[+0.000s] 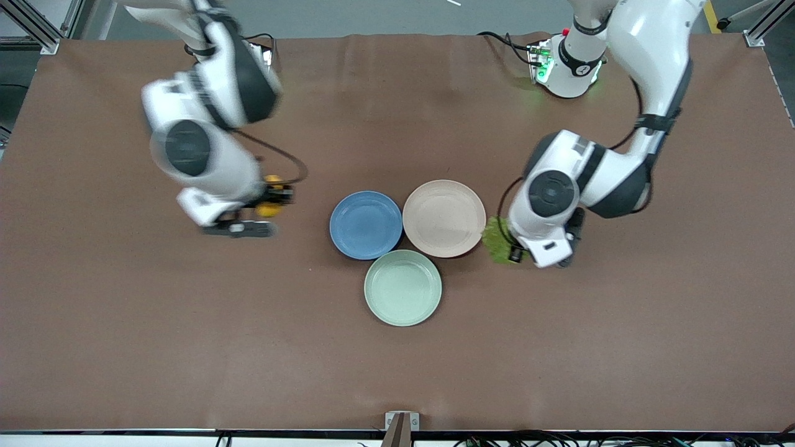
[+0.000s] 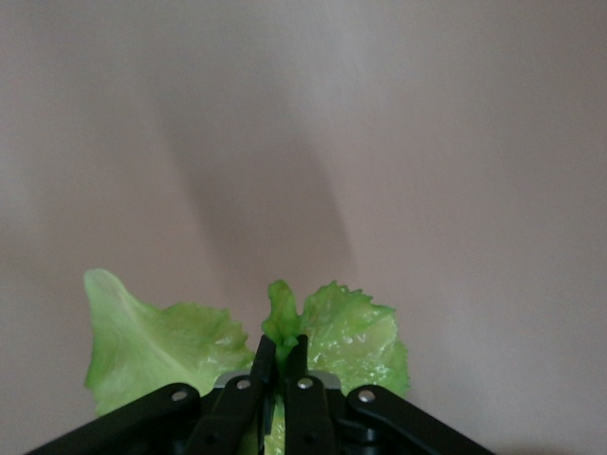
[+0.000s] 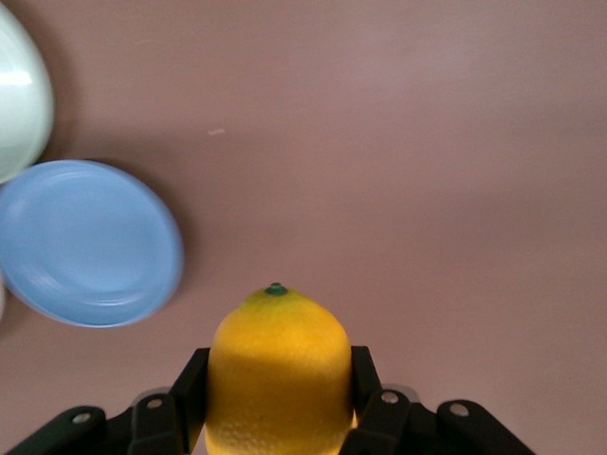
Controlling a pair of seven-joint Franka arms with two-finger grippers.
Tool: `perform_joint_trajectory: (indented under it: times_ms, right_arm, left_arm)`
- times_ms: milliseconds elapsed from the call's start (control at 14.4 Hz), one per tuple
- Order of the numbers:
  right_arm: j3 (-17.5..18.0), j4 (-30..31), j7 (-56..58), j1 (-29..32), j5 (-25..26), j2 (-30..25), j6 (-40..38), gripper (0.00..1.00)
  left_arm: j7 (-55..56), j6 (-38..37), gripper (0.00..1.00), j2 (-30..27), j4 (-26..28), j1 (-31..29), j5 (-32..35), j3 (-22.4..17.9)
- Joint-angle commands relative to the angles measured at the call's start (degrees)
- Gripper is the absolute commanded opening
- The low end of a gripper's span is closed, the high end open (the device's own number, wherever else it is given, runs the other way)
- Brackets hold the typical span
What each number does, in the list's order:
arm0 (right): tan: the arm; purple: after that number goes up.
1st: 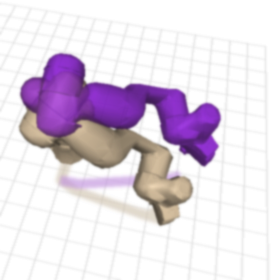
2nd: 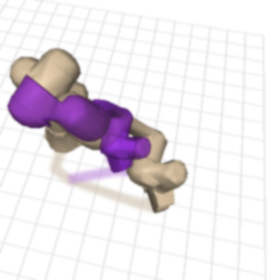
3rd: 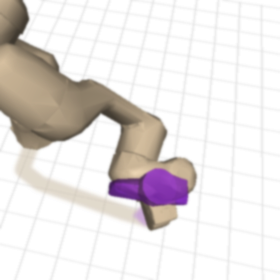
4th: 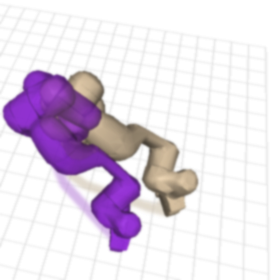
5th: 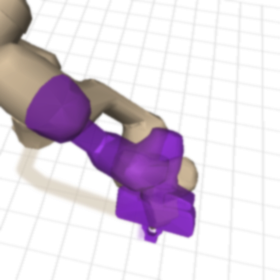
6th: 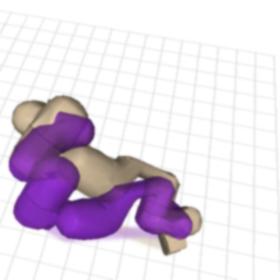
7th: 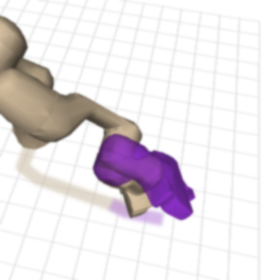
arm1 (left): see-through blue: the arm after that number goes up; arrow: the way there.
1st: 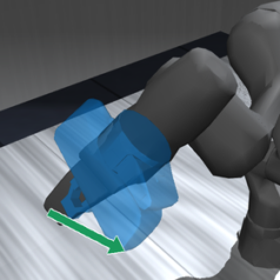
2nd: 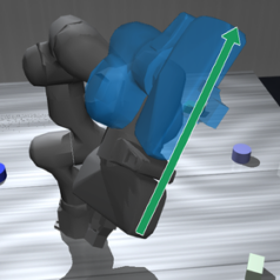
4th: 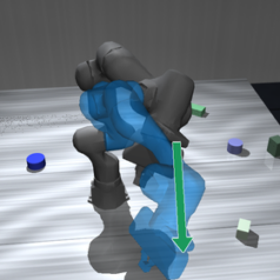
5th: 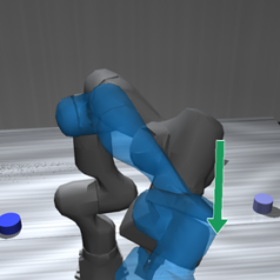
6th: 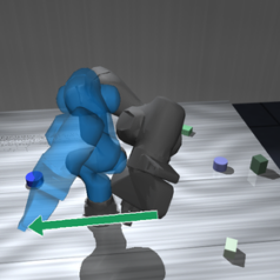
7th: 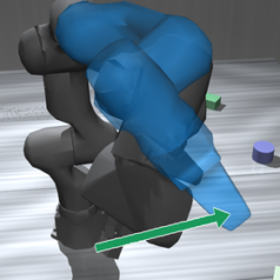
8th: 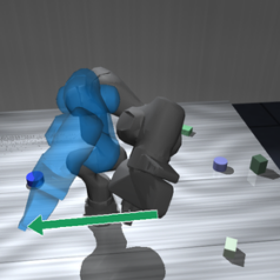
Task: Pick lemon and lettuce from plates
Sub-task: 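Carry the lemon off the blue plate while the left gripper carries lettuce away, then lower and release the lemon while the left gripper releases the lettuce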
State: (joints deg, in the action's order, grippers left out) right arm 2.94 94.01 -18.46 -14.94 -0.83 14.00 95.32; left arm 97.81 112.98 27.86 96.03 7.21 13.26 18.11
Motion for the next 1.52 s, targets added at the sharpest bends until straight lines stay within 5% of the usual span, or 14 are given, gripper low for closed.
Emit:
perform_joint_trajectory:
  times_ms: [0,138,415,485,554,762,1108,1315,1385,1454]
  right_arm:
    - [1.4,5.3,13.9,12.2,1.4,-0.8,3.5,0.22]
    - [1.4,7.6,19.6,17.3,2.2,1.2,9.1,0.22]
    - [1.4,18.0,26.1,22.4,2.5,4.8,28.6,0.23]
    - [1.3,19.9,26.5,23.1,2.5,5.7,32.0,0.23]
    - [1.4,21.4,26.5,23.8,2.5,6.6,35.1,0.23]
    - [1.3,22.5,26.6,24.7,2.6,9.3,40.1,0.23]
    - [1.3,22.8,26.5,25.0,2.6,12.5,44.6,0.26]
    - [1.3,23.5,26.5,25.2,2.6,12.9,46.1,0.28]
    - [1.3,23.5,26.5,25.2,2.6,12.9,45.8,0.36]
    - [1.3,23.4,26.5,25.2,2.6,12.8,45.5,0.65]
  left_arm:
    - [-6.9,0.7,0.01,-0.5,5.6,-5.4,3.3,0.2]
    - [-9.6,3.9,0.01,0.3,9.7,-10.3,11.9,0.4]
    - [-13.3,12.7,0.07,4.2,11.5,-15.7,12.5,0.7]
    - [-13.3,14.2,0.23,5.1,11.3,-15.8,12.3,0.7]
    - [-13.3,15.1,0.53,5.6,11.0,-15.8,12.0,0.7]
    - [-13.3,15.2,1.00,5.3,10.0,-15.6,10.1,0.9]
    - [-15.7,10.6,1.00,-1.5,8.2,-15.9,9.5,6.8]
    - [-25.2,-1.4,1.00,-3.6,-0.9,-16.3,3.3,9.6]
    - [-29.2,-6.6,1.00,-4.0,-5.0,-16.2,2.0,9.6]
    - [-32.2,-10.3,1.00,-4.2,-8.5,-16.1,1.7,9.9]
